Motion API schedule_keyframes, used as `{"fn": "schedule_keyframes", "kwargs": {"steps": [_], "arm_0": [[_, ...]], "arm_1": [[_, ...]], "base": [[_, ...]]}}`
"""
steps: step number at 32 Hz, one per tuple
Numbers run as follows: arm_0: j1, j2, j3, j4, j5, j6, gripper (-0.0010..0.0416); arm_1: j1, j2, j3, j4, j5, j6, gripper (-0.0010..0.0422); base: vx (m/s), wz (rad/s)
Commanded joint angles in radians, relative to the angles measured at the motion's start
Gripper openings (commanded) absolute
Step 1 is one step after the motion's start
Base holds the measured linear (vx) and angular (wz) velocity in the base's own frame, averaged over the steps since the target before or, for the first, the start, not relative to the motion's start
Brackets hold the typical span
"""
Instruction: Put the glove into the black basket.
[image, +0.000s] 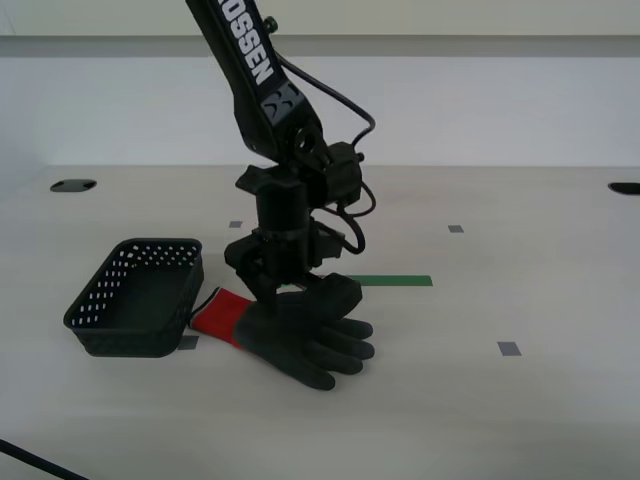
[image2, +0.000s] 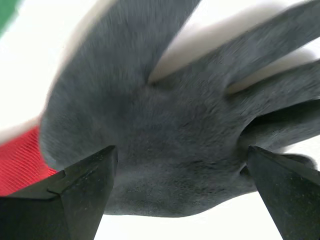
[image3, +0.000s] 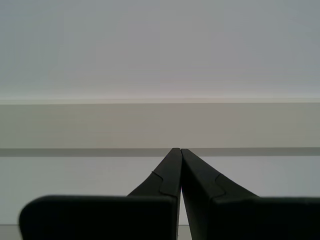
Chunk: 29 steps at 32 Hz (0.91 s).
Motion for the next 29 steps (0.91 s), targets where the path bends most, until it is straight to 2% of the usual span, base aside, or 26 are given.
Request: {"fn": "schedule_keyframes", "kwargs": {"steps": [1, 3, 13, 15, 16, 18, 21, 22, 23, 29], "arm_0": [[0.001, 0.0, 0.001, 0.002, 0.0, 0.0, 0.0001], [0.001, 0.0, 0.001, 0.003, 0.0, 0.0, 0.0001], [0.001, 0.0, 0.001, 0.001, 0.0, 0.0, 0.0001], [0.001, 0.0, 0.001, 0.0, 0.0, 0.0, 0.0001], [0.001, 0.0, 0.001, 0.001, 0.0, 0.0, 0.0001], [0.001, 0.0, 0.001, 0.001, 0.0, 0.0, 0.0], [0.001, 0.0, 0.001, 0.0, 0.0, 0.0, 0.0001], [0.001, 0.0, 0.001, 0.001, 0.0, 0.0, 0.0001], [0.001, 0.0, 0.001, 0.001, 0.0, 0.0, 0.0001], [0.0, 0.0, 0.001, 0.0, 0.0, 0.0, 0.0]], "arm_1": [[-0.006, 0.031, 0.003, 0.006, 0.01, -0.007, 0.0352], [-0.01, 0.051, 0.005, 0.01, 0.027, -0.014, 0.0352], [-0.027, 0.106, 0.012, 0.053, 0.053, -0.036, 0.0346], [-0.027, 0.11, 0.014, 0.053, 0.054, -0.047, 0.0319], [-0.027, 0.113, 0.014, 0.053, 0.057, -0.051, 0.029], [-0.027, 0.113, 0.014, 0.053, 0.061, -0.051, 0.0216], [-0.027, 0.113, 0.014, 0.051, 0.074, -0.05, 0.0078], [-0.027, 0.113, 0.014, 0.05, 0.079, -0.048, 0.0053], [-0.026, 0.113, 0.021, 0.037, 0.096, -0.035, 0.0001], [-0.025, 0.112, 0.082, -0.03, 0.102, -0.029, -0.0002]], "base": [[0.0, 0.0], [0.0, 0.0], [0.0, 0.0], [0.0, 0.0], [0.0, 0.0], [0.0, 0.0], [0.0, 0.0], [0.0, 0.0], [0.0, 0.0], [0.0, 0.0]]}}
